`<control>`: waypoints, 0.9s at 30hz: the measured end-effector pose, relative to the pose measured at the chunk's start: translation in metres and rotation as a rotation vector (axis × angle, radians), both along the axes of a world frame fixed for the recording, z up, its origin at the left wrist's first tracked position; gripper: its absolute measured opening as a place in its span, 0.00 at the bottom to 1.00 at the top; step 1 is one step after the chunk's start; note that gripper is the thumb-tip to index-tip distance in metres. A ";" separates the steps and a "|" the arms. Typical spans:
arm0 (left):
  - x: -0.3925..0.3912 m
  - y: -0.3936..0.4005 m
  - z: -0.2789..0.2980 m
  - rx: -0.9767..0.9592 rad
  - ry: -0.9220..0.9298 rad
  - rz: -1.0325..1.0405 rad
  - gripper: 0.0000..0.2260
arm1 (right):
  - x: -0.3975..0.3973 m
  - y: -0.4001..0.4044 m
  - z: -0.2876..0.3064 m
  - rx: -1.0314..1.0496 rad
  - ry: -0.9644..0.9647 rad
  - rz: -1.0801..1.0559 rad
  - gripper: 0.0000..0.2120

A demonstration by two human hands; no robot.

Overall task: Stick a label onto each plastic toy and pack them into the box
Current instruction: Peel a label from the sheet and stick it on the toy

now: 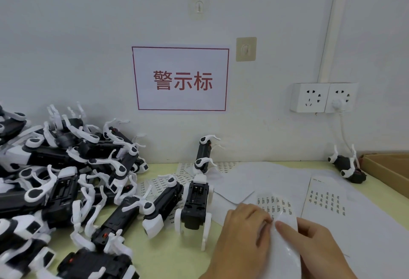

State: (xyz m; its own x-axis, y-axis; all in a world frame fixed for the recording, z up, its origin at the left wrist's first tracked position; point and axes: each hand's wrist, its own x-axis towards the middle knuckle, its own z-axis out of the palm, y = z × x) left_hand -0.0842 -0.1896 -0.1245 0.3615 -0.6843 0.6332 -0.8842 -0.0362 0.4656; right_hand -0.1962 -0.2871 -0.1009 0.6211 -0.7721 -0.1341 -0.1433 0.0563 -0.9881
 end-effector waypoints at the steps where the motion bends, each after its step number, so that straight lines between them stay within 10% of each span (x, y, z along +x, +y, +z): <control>1: 0.000 0.000 0.000 0.005 -0.002 -0.014 0.11 | 0.000 0.000 0.001 -0.017 0.014 -0.005 0.03; 27: 0.005 0.001 -0.004 0.027 0.107 -0.042 0.07 | -0.002 0.006 0.003 -0.306 0.097 0.046 0.10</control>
State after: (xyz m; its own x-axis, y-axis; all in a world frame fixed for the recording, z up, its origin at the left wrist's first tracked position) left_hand -0.0793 -0.1888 -0.1283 0.3970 -0.7166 0.5735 -0.8303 -0.0140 0.5572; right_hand -0.1979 -0.2813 -0.0977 0.6523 -0.7569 0.0397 -0.2330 -0.2501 -0.9398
